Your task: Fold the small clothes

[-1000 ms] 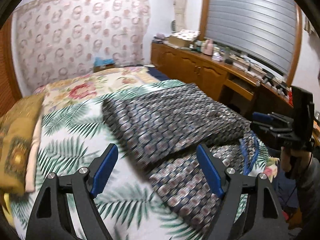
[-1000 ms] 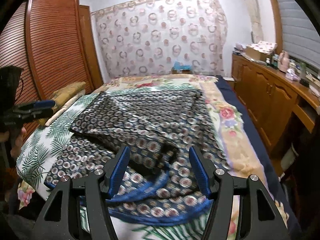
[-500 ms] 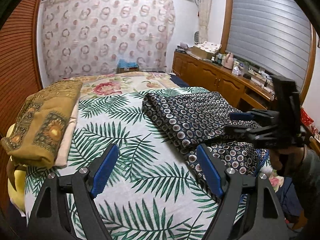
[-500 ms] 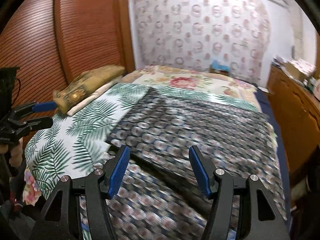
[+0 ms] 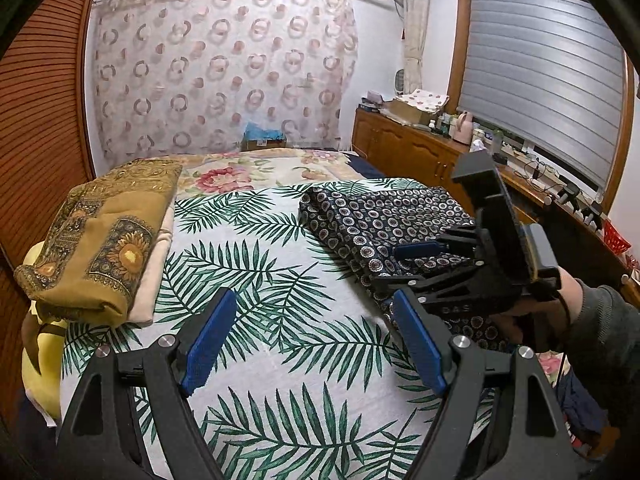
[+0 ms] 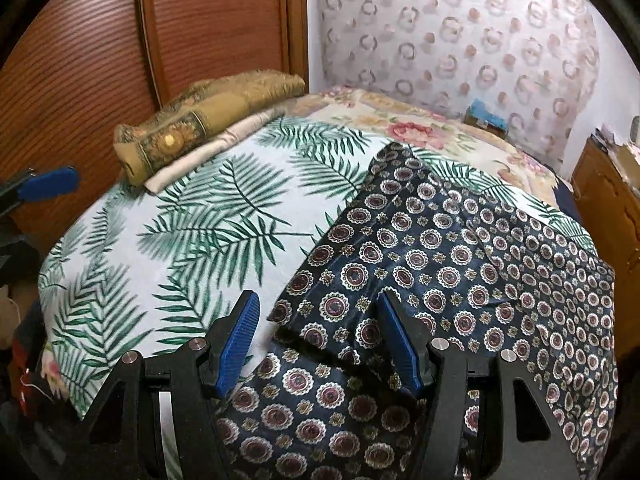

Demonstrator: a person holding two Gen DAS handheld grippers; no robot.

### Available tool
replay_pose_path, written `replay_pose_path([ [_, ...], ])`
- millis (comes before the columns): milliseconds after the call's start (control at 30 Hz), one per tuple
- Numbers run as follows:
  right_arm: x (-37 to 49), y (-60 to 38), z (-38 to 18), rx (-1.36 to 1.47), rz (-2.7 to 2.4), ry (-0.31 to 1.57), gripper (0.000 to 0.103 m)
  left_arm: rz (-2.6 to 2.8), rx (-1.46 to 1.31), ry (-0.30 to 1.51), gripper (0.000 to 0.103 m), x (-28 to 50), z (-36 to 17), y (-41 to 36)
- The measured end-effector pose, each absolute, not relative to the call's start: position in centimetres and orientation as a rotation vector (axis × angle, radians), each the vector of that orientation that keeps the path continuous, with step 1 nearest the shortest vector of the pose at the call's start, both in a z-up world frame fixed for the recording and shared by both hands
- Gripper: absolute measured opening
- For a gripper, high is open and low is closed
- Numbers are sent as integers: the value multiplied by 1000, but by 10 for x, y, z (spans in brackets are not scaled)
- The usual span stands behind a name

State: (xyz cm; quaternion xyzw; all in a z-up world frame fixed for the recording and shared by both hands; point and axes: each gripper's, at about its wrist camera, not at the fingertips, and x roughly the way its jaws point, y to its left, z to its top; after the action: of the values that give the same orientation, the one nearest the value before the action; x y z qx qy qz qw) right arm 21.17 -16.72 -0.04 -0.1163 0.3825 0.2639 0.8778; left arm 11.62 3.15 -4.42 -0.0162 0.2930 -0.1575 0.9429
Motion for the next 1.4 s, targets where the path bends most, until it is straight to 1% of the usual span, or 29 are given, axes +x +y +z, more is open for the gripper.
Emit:
replay_pose_path([
  [67, 217, -169, -3, -244, 547, 810, 59, -322, -33, 596, 81, 116, -44, 32],
  [100, 218, -162, -4, -244, 542, 814, 54, -323, -34, 596, 81, 116, -44, 32],
  [133, 218, -160, -3, -243, 538, 815, 47, -324, -33, 597, 81, 116, -44, 32],
  [167, 215, -161, -1, -239, 535, 813, 43, -325, -32, 597, 81, 116, -44, 32],
  [233, 219, -158, -4, -232, 541, 813, 25, -324, -26, 597, 81, 116, -44, 31],
  [267, 220, -157, -4, -231, 545, 812, 21, -324, -23, 597, 81, 116, -44, 31],
  [300, 219, -156, -4, -228, 552, 811, 9, -326, -23, 599, 81, 117, -45, 31],
  [333, 220, -159, -2, -221, 558, 808, 7, -327, -22, 600, 81, 117, -44, 30],
  [433, 219, -172, 9, -182, 567, 780, 5, -331, -21, 606, 81, 119, -47, 28],
  [933, 237, -248, 55, -136, 479, 694, 4, -373, -21, 660, 81, 156, -65, 13],
  [1133, 266, -268, 58, -174, 404, 691, 4, -397, -8, 692, 81, 181, -74, 0],
  [1333, 298, -279, 48, -190, 321, 731, 4, -420, 16, 733, 81, 202, -87, -18],
  [1367, 301, -280, 46, -182, 318, 733, 6, -422, 21, 742, 81, 206, -90, -21],
  [1400, 302, -279, 45, -179, 293, 732, 17, -424, 25, 746, 81, 207, -91, -23],
])
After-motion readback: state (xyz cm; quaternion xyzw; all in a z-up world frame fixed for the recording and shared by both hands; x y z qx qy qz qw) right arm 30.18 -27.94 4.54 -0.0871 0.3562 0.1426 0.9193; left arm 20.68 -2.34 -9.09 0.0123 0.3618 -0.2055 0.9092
